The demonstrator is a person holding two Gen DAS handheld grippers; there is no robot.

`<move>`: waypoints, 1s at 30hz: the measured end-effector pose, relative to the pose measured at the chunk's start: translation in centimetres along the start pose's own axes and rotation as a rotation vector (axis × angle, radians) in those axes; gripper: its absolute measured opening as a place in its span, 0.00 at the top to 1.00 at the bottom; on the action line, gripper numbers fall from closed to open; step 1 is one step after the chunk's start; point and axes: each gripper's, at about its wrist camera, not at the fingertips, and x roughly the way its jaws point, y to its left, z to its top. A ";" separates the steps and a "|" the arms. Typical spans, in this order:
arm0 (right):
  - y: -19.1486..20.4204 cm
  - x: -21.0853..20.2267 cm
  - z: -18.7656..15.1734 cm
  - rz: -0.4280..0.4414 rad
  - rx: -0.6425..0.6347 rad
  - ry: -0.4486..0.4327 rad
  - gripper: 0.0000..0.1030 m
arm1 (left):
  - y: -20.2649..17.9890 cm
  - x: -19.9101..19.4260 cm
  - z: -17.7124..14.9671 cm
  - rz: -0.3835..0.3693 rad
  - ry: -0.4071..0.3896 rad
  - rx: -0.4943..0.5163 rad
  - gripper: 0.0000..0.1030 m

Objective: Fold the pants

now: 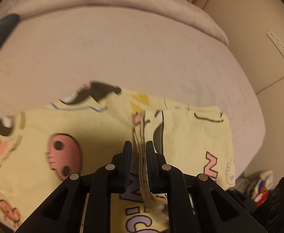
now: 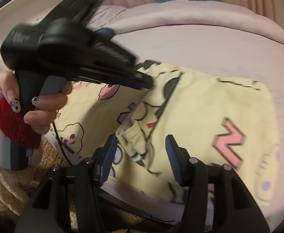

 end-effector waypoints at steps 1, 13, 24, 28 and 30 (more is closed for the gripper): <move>-0.5 -0.7 0.0 -0.007 0.017 -0.011 0.50 | -0.2 -0.6 -0.1 0.005 -0.018 -0.001 0.90; -10.7 -4.0 -3.8 -0.188 0.331 0.022 0.85 | -5.7 1.0 -4.1 -0.132 0.019 0.081 0.90; -18.1 -5.0 3.8 -0.081 0.453 0.007 0.58 | -11.6 3.2 -5.9 -0.265 0.023 0.113 0.90; -19.8 -2.7 5.4 -0.013 0.519 0.053 0.61 | -12.4 5.1 -6.5 -0.318 0.063 0.115 0.90; -20.2 -2.1 5.3 0.008 0.542 0.079 0.72 | -12.5 6.1 -6.7 -0.309 0.088 0.107 0.90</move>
